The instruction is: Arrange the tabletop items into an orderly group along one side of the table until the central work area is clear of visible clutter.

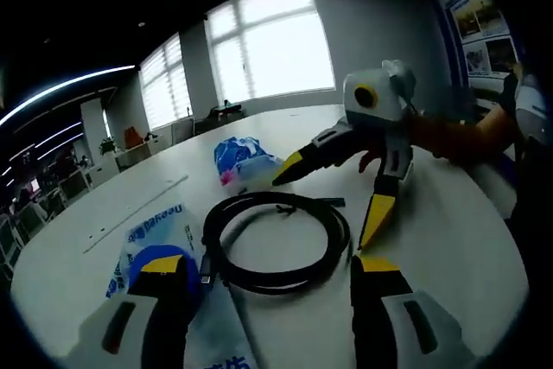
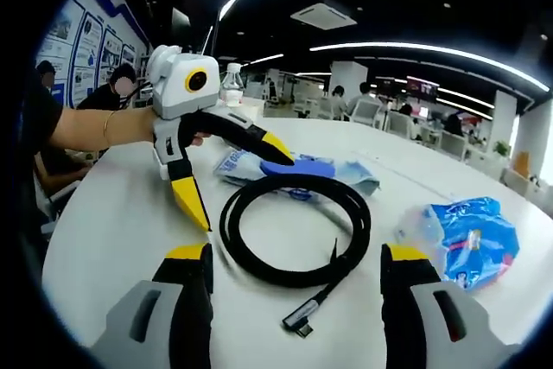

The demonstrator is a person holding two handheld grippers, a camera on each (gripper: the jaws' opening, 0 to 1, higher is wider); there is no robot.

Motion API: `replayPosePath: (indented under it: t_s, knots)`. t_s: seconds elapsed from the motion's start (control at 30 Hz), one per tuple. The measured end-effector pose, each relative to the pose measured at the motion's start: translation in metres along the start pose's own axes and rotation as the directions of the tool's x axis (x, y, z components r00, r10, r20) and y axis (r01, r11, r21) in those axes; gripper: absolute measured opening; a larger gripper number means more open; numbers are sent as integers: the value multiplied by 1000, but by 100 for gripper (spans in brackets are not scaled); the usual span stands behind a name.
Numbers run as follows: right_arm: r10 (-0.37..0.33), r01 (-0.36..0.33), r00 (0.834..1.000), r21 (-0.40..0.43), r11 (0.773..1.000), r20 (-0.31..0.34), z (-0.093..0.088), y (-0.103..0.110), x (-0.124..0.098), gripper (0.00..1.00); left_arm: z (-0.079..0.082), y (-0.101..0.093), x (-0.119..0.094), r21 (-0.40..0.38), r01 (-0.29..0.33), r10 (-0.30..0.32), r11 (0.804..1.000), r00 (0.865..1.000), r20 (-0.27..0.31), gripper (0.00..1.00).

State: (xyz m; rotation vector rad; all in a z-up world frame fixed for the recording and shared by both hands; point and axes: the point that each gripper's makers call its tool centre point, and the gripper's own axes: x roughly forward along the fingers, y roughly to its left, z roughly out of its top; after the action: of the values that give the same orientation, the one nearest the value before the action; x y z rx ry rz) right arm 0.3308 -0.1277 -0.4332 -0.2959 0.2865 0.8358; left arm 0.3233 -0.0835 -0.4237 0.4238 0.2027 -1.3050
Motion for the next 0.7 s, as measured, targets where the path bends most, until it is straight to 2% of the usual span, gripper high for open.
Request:
replayPosePath:
  t_s: [0.37, 0.47, 0.7]
  knots:
    - [0, 0, 1000, 6, 1000, -2, -2, -2, 4, 77, -4, -2, 6, 14, 45, -45, 999, 999, -22, 76]
    - [-1, 1, 1000, 18, 1000, -2, -4, -4, 7, 77, -4, 0, 11, 11, 75, -75, 997, 997, -5, 76]
    - [19, -19, 1000, 31, 999, 3, -7, -1, 9, 73, -4, 2, 13, 25, 93, -93, 995, 996, 0, 72]
